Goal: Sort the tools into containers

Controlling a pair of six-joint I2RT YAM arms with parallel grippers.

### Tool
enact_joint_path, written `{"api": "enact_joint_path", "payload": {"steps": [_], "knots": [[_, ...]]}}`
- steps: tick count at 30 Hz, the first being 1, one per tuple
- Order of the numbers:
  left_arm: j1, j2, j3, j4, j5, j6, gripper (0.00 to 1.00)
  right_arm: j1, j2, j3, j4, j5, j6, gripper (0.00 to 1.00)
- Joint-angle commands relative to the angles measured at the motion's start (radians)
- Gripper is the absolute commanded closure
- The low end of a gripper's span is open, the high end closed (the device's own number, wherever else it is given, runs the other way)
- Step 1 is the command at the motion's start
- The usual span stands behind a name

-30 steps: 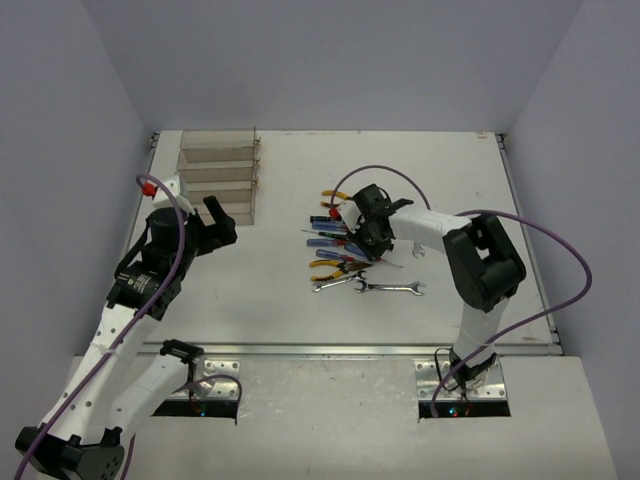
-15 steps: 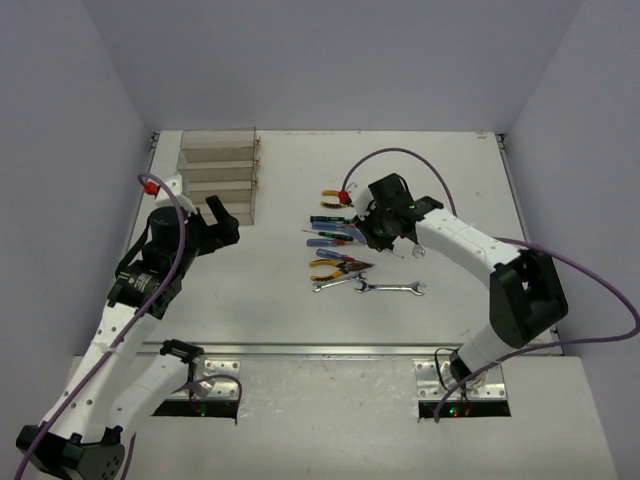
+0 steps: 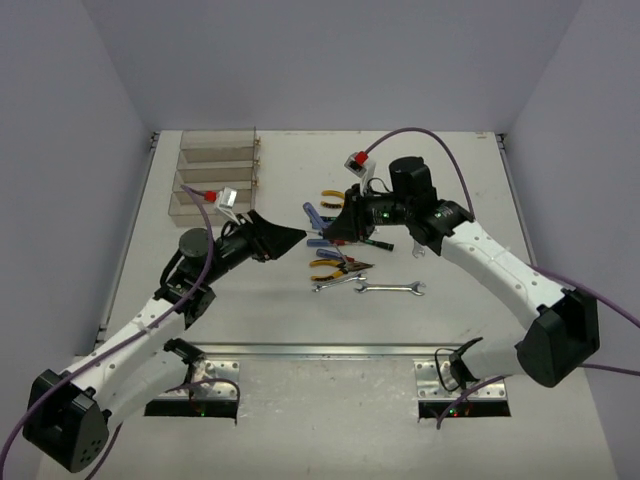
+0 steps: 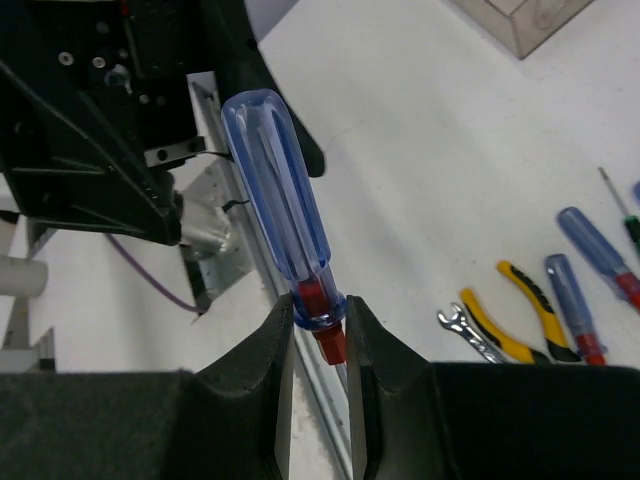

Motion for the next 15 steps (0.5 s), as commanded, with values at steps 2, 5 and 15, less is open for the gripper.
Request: {"api": "enact_joint_path", "payload": {"steps": [2, 5, 15], "knots": [[-0.039, 0.081, 0.076, 0.299, 0.019, -0.018, 0.25, 0.029, -0.018, 0.051, 0.09, -0.145, 0.118, 1.0], [-0.042, 0.107, 0.079, 0.316, 0.019, -0.013, 0.33, 0.038, -0.023, 0.057, 0.089, -0.16, 0.121, 1.0], [-0.072, 0.179, 0.122, 0.353, 0.055, -0.015, 0.91, 0.064, 0.0, 0.075, 0.104, -0.123, 0.139, 1.0]]}}
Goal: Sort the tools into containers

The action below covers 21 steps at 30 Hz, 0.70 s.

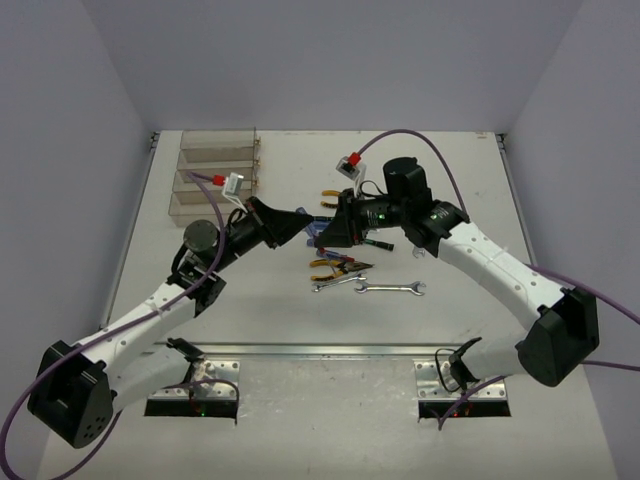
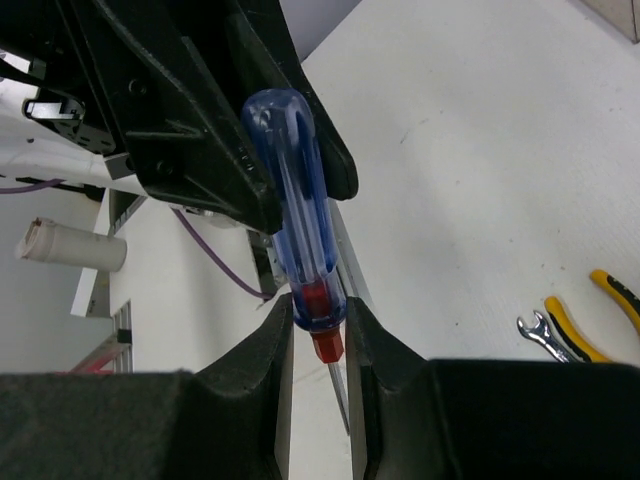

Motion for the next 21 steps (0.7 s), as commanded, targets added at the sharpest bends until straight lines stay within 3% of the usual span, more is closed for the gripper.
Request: {"api": "enact_joint_path", "payload": {"steps": [1, 5, 7, 8, 10, 13, 17, 21], "knots": [[-0.02, 0.032, 0.064, 0.062, 0.028, 0.01, 0.99, 0.015, -0.005, 0.059, 0.085, 0.011, 0.025, 1.0], [-0.021, 0.058, 0.103, -0.019, -0.02, 0.024, 1.0, 0.012, -0.022, 0.056, 0.083, 0.068, 0.026, 0.95], [-0.02, 0.071, 0.13, -0.064, -0.094, 0.031, 1.0, -0.005, -0.041, 0.04, 0.067, 0.161, 0.034, 0.59], [-0.02, 0.074, 0.145, -0.12, -0.129, 0.038, 1.0, -0.017, -0.051, 0.031, 0.043, 0.207, 0.039, 0.34], [-0.013, 0.095, 0.231, -0.261, -0.34, 0.042, 1.0, -0.074, -0.106, 0.012, -0.02, 0.32, 0.04, 0.01], [0.046, 0.155, 0.348, -0.499, -0.605, -0.031, 1.0, -0.144, -0.227, -0.064, -0.117, 0.531, 0.04, 0.01], [0.251, 0.307, 0.47, -0.593, -0.794, -0.219, 1.0, -0.168, -0.4, -0.153, -0.169, 0.767, 0.004, 0.01], [0.382, 0.501, 0.636, -0.613, -0.897, -0.317, 1.0, -0.172, -0.452, -0.212, -0.19, 0.768, -0.03, 0.01]]}}
